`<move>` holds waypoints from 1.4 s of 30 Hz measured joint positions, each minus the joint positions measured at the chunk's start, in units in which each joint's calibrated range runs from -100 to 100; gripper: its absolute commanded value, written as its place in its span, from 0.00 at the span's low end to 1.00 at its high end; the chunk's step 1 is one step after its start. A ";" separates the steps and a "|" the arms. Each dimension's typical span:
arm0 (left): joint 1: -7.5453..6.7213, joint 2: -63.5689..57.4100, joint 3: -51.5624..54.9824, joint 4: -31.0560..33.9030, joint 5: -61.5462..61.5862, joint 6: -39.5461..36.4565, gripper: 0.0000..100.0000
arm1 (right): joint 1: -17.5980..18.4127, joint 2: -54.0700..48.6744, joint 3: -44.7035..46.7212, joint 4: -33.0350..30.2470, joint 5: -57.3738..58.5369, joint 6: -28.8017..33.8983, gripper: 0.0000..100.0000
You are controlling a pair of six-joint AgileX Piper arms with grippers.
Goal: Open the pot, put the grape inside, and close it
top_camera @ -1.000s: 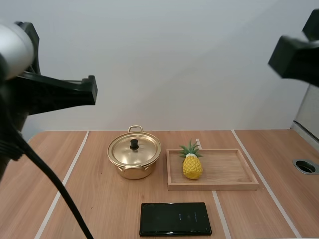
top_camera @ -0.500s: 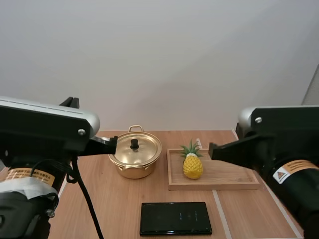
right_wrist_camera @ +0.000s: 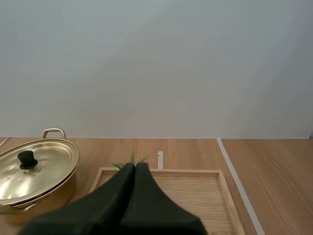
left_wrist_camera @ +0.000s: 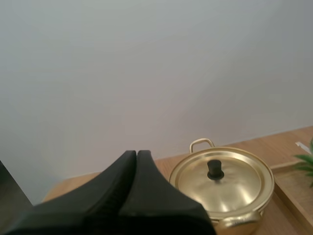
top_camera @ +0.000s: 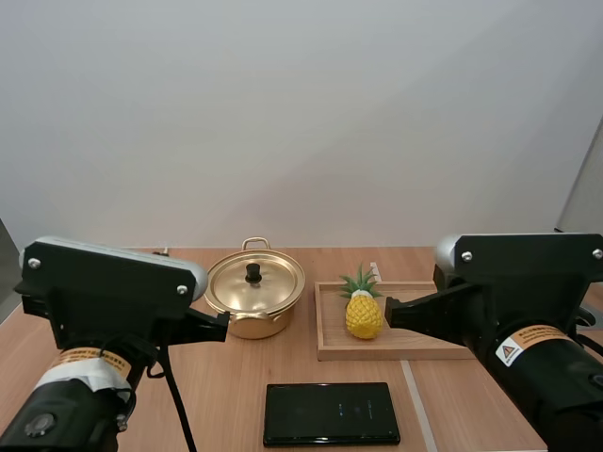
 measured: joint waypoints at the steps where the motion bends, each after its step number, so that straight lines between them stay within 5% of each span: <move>1: 0.00 0.00 1.20 0.00 -0.74 0.02 0.02 | 0.00 0.00 0.74 -0.32 -0.31 0.00 0.00; 24: 0.00 0.00 11.91 -0.10 -16.25 -2.64 0.02 | 0.00 -0.12 18.35 -2.86 -15.42 0.00 0.00; 42: 0.00 0.00 12.21 -0.10 -0.70 -3.84 0.02 | 0.00 -0.12 18.44 -4.06 -12.68 2.94 0.00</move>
